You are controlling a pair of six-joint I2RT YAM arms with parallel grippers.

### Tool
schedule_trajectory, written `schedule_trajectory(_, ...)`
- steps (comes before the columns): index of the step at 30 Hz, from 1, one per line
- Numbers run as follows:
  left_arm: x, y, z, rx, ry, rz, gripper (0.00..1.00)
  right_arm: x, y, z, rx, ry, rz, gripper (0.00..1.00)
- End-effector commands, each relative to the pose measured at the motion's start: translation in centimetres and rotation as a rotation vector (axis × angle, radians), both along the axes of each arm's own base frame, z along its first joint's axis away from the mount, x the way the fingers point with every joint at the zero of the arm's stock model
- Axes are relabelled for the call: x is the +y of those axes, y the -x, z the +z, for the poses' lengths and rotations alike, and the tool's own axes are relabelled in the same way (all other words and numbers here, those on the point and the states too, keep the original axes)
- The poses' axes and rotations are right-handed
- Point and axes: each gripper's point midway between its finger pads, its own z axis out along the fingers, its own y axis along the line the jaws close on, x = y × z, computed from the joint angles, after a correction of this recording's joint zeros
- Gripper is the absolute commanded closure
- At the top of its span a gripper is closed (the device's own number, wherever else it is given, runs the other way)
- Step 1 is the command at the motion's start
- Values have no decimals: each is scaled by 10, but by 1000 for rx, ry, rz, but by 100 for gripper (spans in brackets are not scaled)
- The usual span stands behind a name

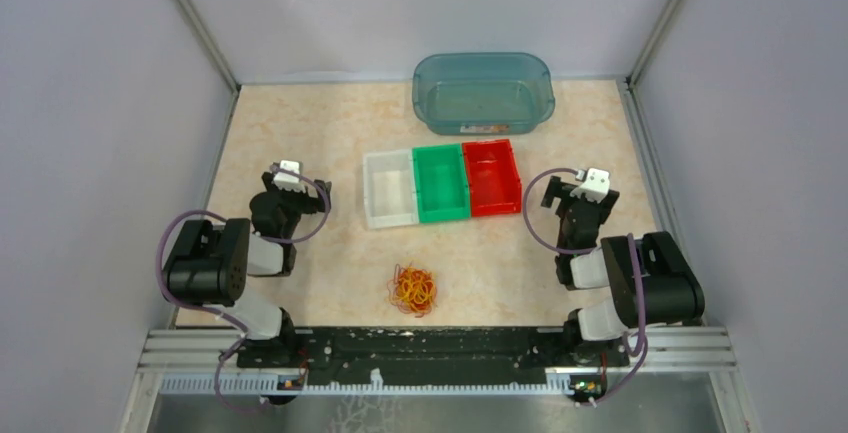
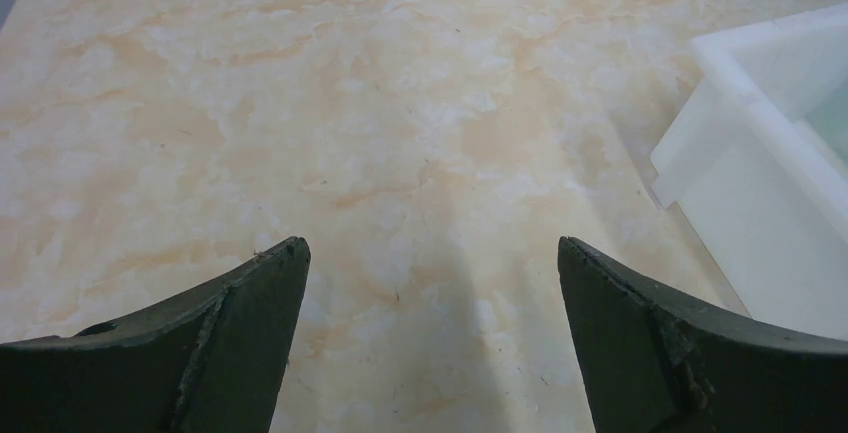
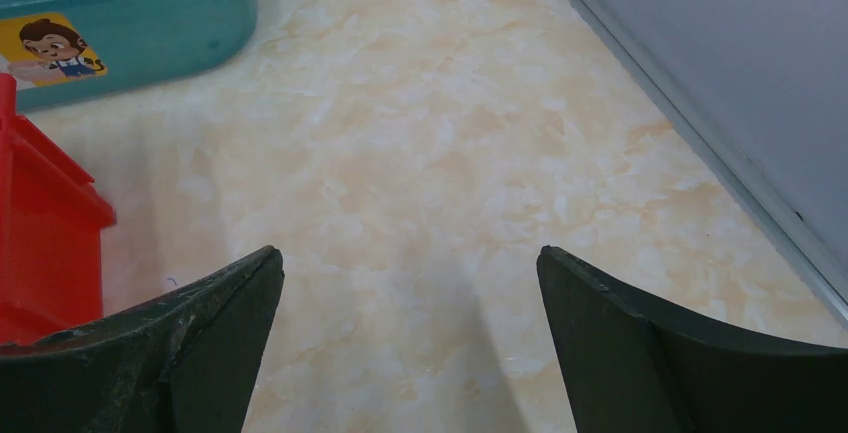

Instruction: Untangle the cables

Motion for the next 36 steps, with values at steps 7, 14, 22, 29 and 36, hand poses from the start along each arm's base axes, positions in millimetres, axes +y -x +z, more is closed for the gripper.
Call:
schedule_trajectory(7, -1, -1, 6, -23, -8, 0, 1, -2, -9, 20, -74, -6, -4, 1)
schedule_trajectory(14, -6, -8, 22, 58, -15, -56, 0, -12, -3, 42, -59, -23, -94, 1)
schedule_trajectory(22, -22, -12, 71, 264, -54, -193, 0, -2, -20, 114, -63, -369, -160, 1)
schedule_trajectory(29, -53, 18, 102, 332, 14, -379, 1, 118, -15, 158, -34, -498, 506, 17)
schedule_trajectory(36, -74, 65, 95, 402, -30, -592, 1, 265, 63, 128, 228, -325, 989, 23)
